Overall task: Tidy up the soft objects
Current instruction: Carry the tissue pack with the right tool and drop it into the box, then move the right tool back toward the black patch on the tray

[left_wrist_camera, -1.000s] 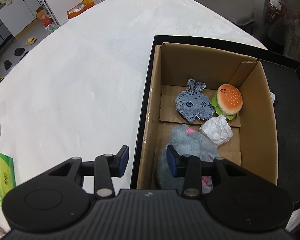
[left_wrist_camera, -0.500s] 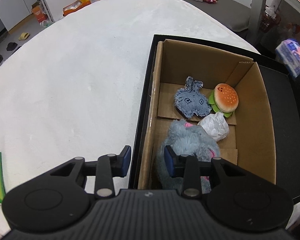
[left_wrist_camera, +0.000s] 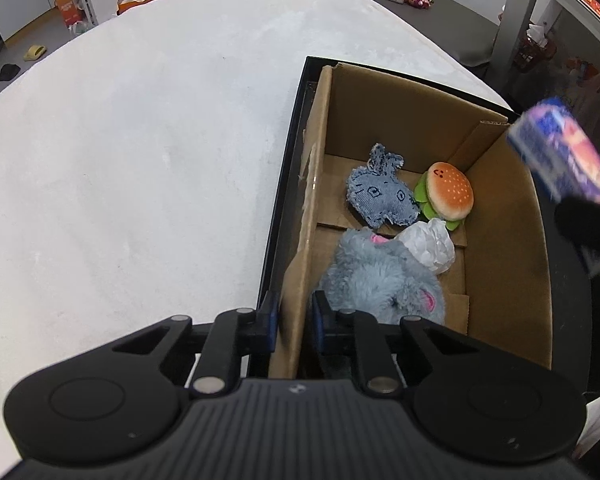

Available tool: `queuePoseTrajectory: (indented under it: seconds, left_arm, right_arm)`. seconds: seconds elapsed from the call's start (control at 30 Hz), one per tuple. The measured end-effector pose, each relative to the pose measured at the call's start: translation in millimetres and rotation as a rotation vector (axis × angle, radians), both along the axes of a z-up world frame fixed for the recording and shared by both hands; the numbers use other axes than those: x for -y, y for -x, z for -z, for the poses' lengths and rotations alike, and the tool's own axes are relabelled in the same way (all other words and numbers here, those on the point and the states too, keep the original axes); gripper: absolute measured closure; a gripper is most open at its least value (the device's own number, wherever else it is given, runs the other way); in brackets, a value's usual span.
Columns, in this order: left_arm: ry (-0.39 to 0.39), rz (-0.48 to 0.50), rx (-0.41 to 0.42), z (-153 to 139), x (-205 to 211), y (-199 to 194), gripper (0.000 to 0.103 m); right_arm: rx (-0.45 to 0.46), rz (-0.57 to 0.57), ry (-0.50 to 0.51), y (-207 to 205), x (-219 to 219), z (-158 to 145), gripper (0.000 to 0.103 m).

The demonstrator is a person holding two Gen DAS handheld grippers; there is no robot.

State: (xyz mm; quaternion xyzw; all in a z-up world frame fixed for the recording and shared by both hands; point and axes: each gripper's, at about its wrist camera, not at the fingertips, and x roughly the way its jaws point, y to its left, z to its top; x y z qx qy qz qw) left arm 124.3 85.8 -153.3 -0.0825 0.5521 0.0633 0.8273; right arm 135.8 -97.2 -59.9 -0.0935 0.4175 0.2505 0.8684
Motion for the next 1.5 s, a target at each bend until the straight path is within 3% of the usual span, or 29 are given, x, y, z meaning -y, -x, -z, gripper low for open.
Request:
queuePoseTrajectory:
  seconds: [0.07, 0.1, 0.17, 0.43, 1.07, 1.5]
  left_arm:
    - [0.003, -0.004, -0.002, 1, -1, -1, 0.087]
    - [0.004, -0.003, -0.002, 1, -1, -1, 0.087]
    - [0.014, -0.002, -0.001, -1, -3, -1, 0.087]
    - [0.011, -0.008, 0.004, -10, -4, 1, 0.086]
    - [-0.087, 0.013, -0.012, -20, 18, -3, 0.082]
    - [-0.153, 0.024, -0.042, -20, 28, -19, 0.071]
  right_arm:
    - [-0.013, -0.014, 0.013, 5, -3, 2, 0.042]
    - [-0.022, -0.025, 0.021, 7, -4, 3, 0.029]
    - [-0.038, -0.035, 0.042, 11, -5, 5, 0.02]
    - [-0.024, 0.022, 0.042, 11, 10, 3, 0.02]
    - [-0.008, 0.099, -0.008, -9, 67, 14, 0.02]
    - [-0.064, 0.156, -0.039, -27, 81, 43, 0.02]
